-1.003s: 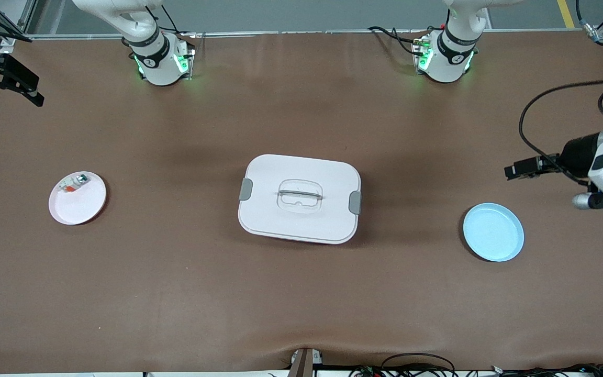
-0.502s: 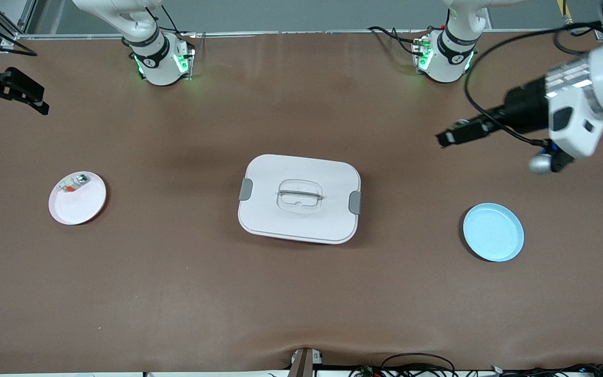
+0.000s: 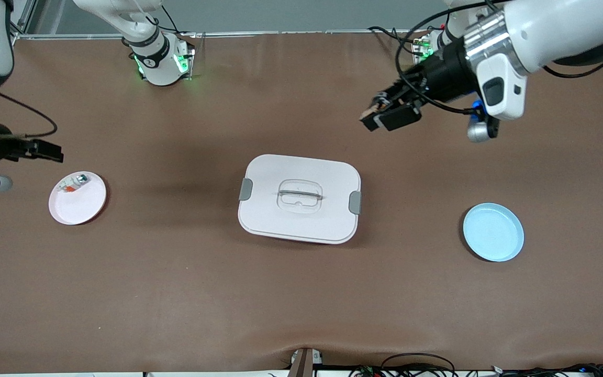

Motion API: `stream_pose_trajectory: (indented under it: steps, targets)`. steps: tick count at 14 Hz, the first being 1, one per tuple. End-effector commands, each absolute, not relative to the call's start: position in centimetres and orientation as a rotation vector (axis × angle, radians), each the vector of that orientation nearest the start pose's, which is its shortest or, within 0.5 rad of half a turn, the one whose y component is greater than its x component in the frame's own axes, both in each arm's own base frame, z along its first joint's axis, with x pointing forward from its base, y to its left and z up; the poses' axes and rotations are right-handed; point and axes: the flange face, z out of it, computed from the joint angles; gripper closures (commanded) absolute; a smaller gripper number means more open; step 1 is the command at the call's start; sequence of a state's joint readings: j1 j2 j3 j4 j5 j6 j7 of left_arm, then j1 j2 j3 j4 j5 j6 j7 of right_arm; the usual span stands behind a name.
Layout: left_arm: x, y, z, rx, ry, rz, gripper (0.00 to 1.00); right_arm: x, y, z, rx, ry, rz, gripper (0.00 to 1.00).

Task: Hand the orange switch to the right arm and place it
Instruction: 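Lift the switch with the left gripper while the right gripper reaches over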

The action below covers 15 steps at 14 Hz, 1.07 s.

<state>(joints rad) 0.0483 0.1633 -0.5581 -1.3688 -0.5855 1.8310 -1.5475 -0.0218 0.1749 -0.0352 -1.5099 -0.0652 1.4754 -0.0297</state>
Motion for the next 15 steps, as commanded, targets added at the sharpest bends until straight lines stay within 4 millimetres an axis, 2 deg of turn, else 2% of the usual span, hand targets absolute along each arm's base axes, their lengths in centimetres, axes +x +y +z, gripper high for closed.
stream_pose_trajectory:
  steps: [1,5,7,8,10,12,14,15]
  targets:
    - [52.4,-35.4,68.8,1.968,1.396,-0.616,0.86,59.0,-3.0,56.2,-3.128,0.022,0.296,0.00]
    - [50.8,-43.1,66.5,1.837,1.448,-0.688,0.86,58.6,1.0,57.7,-2.842,0.049,0.251,0.00]
    - [50.4,-45.5,64.9,1.817,1.484,-0.686,0.86,58.3,4.0,58.5,-2.651,0.006,0.270,0.00]
    - [50.1,-46.7,63.8,1.827,1.504,-0.693,0.86,58.1,5.1,58.9,-2.610,-0.015,0.266,0.00]
    - [50.1,-48.4,61.9,1.801,1.544,-0.728,0.86,57.0,8.6,60.4,-2.608,-0.101,0.255,0.00]
    - [50.6,-49.1,60.5,1.762,1.576,-0.748,0.86,55.9,12.1,61.8,-2.588,-0.178,0.228,0.00]
    - [51.0,-49.6,59.8,1.725,1.583,-0.745,0.86,55.6,14.6,63.2,-2.543,-0.191,0.163,0.00]
    - [51.4,-49.7,59.4,1.708,1.586,-0.742,0.86,55.4,15.9,63.2,-2.534,-0.142,0.182,0.00]
